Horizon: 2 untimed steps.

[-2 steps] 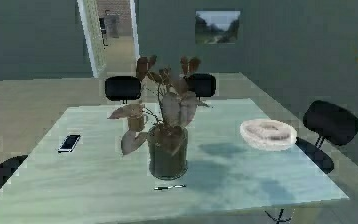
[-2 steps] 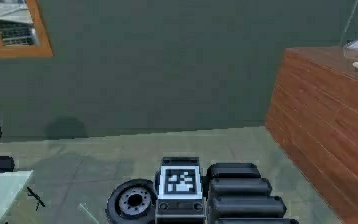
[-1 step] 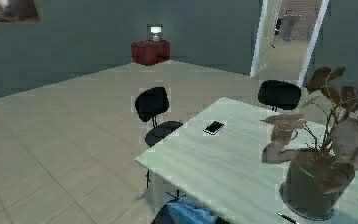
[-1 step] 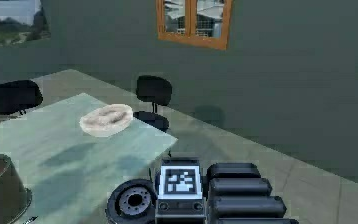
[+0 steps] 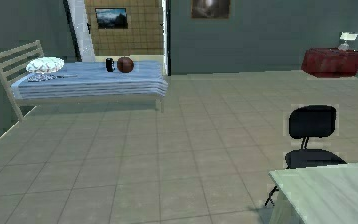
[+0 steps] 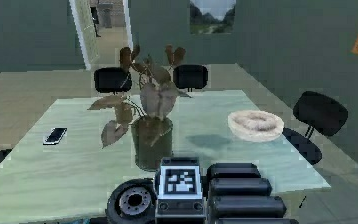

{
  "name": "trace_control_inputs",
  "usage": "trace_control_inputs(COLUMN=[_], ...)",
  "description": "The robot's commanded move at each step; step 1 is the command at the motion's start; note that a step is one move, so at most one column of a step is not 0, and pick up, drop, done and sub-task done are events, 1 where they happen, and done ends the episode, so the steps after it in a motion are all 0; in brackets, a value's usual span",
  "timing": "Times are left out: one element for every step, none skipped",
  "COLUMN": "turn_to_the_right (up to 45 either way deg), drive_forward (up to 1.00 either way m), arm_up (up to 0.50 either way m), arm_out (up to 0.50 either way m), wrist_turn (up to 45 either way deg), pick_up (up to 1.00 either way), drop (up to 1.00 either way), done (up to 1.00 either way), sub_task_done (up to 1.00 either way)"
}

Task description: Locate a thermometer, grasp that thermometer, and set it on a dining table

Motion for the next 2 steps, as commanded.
trace_control_inputs(turn_to_the_right=[-3.0, 0.0], drive_forward=[0.00, 0.00], arm_up=[0.00, 0.00], arm_out=[0.00, 0.48], wrist_turn=[0.0, 0.0], pick_up=[0.00, 0.00], drop=[0.00, 0.00], done=[0.00, 0.00], sub_task_done=[0.00, 0.00])
